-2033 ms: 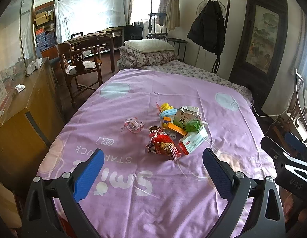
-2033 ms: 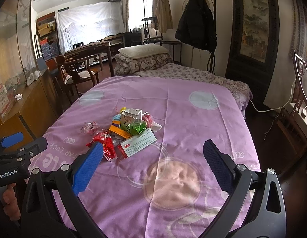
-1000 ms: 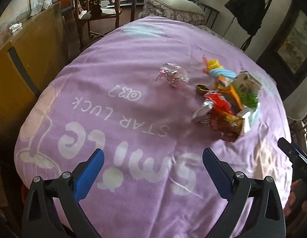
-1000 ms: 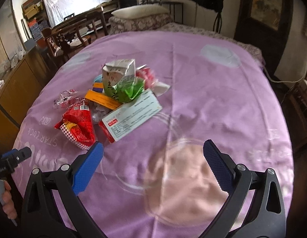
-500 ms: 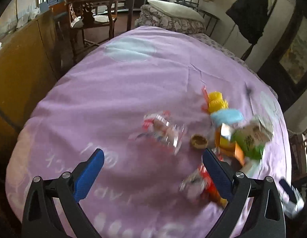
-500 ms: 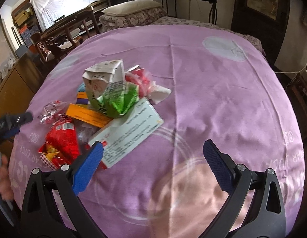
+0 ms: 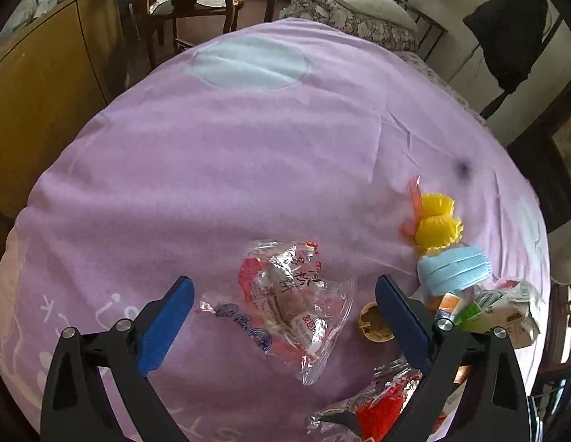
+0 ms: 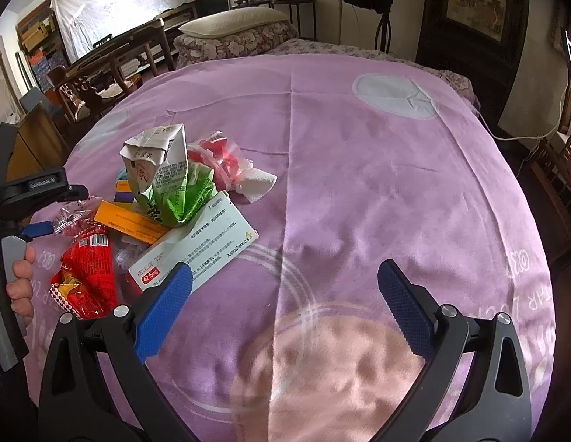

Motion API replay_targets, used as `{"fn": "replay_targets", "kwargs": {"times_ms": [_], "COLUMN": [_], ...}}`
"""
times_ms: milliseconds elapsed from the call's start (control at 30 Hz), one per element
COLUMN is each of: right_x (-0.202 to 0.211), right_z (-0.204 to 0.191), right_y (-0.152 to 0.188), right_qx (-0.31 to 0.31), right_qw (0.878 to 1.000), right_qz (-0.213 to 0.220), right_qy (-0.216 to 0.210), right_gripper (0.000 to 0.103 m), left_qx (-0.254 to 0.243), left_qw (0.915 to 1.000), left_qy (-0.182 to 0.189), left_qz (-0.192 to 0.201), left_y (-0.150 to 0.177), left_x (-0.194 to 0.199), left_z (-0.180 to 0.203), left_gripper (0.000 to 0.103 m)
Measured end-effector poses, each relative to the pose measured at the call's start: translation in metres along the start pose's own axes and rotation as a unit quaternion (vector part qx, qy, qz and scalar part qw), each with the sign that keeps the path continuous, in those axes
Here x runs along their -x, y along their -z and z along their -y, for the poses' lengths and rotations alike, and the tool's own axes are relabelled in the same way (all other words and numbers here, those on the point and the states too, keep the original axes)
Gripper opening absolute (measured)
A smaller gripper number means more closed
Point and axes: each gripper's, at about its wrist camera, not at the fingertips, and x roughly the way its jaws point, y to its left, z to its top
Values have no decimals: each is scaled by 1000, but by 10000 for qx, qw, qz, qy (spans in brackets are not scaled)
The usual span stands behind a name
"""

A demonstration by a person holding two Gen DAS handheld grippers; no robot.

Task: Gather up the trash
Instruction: 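Grasp the clear candy wrapper with the left tool, then lift the candy wrapper with the left tool while the right tool grasps the red chip bag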

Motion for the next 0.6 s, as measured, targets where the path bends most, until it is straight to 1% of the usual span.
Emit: {"fn": "replay_targets", "kwargs": {"times_ms": [33, 100, 133, 167, 200, 233, 267, 333, 400, 500, 600], "right_x": [0, 0, 0, 1, 2, 3, 4, 6, 6, 5, 3], "right_z": [1, 1, 2, 1, 1, 1, 1, 1, 1, -3, -8], "right_y": [0, 1, 1, 1, 1, 1, 1, 1, 1, 1, 2], "right_qx": [-16, -32, -31, -19, -3, 9, 19, 12, -5, 16, 58], "right_qw": [10000, 10000, 10000, 10000, 10000, 10000, 10000, 10000, 10000, 10000, 10000], "right_qz": [-3, -1, -5, -4, 5, 15, 34, 48, 46, 10, -34], "right_qy": [-14, -33, -28, -32, -34, -27, -7, 12, 5, -20, -65], "right_gripper": [97, 97, 97, 97, 97, 97, 97, 97, 97, 97, 97], "left_qx": [-13, -78, -119, -161, -181, -192, -202, -219, -264, -433, -527], "left_qw": [10000, 9999, 9998, 9998, 9997, 9997, 9997, 9998, 9996, 9988, 9981], "left_qy": [-5, -83, -126, -127, -127, -111, -97, 11, 110, 116, 188], "left_qz": [-12, -42, -51, -63, -66, -46, -25, 10, 43, 193, 260], "left_y": [0, 0, 0, 1, 1, 2, 3, 4, 6, 11, 14], "left_x": [-2, -7, -9, -10, -11, -10, -8, -3, 3, 14, 23], "left_z": [1, 4, 4, 5, 5, 5, 4, 2, 3, 6, 7], "left_gripper": [86, 78, 69, 63, 62, 58, 52, 34, 34, 32, 29]}}
